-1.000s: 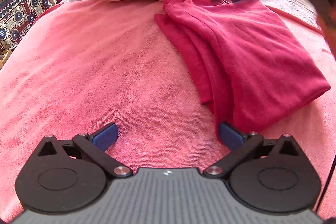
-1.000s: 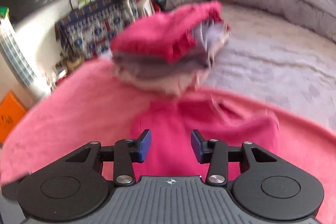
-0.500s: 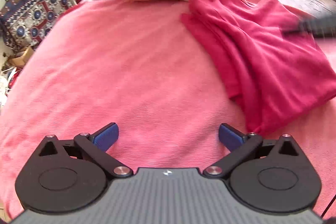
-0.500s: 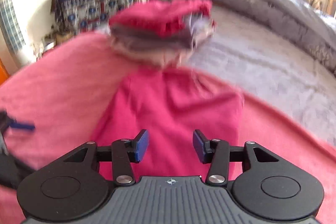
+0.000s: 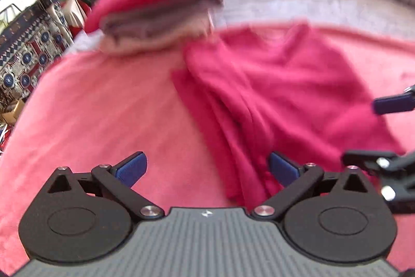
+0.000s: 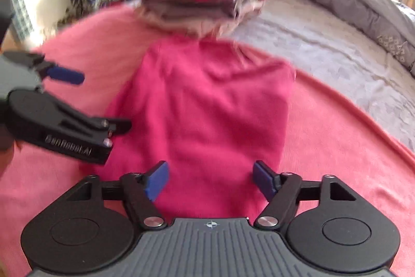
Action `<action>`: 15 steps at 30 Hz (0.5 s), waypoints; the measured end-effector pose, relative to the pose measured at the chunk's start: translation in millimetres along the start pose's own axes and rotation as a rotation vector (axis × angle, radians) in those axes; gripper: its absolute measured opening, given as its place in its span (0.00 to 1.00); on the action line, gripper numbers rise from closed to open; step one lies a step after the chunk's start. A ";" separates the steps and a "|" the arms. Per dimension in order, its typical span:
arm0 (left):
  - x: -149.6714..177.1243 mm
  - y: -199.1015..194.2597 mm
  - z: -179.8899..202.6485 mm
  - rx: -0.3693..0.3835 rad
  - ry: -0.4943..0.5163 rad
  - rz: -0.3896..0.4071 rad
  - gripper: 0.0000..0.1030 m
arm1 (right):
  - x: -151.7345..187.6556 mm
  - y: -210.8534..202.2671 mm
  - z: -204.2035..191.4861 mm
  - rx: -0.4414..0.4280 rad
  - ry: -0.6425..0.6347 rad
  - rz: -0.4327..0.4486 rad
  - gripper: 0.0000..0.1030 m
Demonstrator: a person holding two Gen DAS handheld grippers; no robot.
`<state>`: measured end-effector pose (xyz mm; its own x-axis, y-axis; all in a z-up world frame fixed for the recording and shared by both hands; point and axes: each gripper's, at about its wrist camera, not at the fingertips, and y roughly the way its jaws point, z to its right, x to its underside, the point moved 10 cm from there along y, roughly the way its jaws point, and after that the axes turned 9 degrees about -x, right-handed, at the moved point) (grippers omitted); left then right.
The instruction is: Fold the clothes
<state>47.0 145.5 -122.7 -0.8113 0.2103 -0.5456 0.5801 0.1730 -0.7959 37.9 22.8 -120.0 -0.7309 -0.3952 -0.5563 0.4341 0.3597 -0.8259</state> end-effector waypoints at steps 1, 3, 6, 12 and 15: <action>0.9 3.1 1.6 0.018 -0.023 -0.004 1.00 | 7.5 6.2 -1.5 0.004 -0.040 -0.019 0.77; 2.6 6.2 -1.2 0.041 -0.071 -0.041 1.00 | 10.3 10.1 -7.8 0.022 -0.124 0.010 0.85; 6.4 10.3 -6.3 0.079 -0.129 -0.087 1.00 | 5.2 18.4 0.4 0.027 -0.091 -0.007 0.99; 7.6 10.6 -10.9 0.077 -0.170 -0.206 1.00 | 14.1 -5.7 11.8 0.026 -0.017 -0.028 0.94; 13.2 7.2 -10.8 0.061 -0.229 -0.317 1.00 | 26.8 -20.9 16.1 0.040 0.007 -0.052 0.94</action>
<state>41.3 159.9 -132.7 -0.9489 -0.0653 -0.3088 0.2981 0.1360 -0.9448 17.8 -8.9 -119.2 -0.7565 -0.4065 -0.5123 0.4162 0.3050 -0.8566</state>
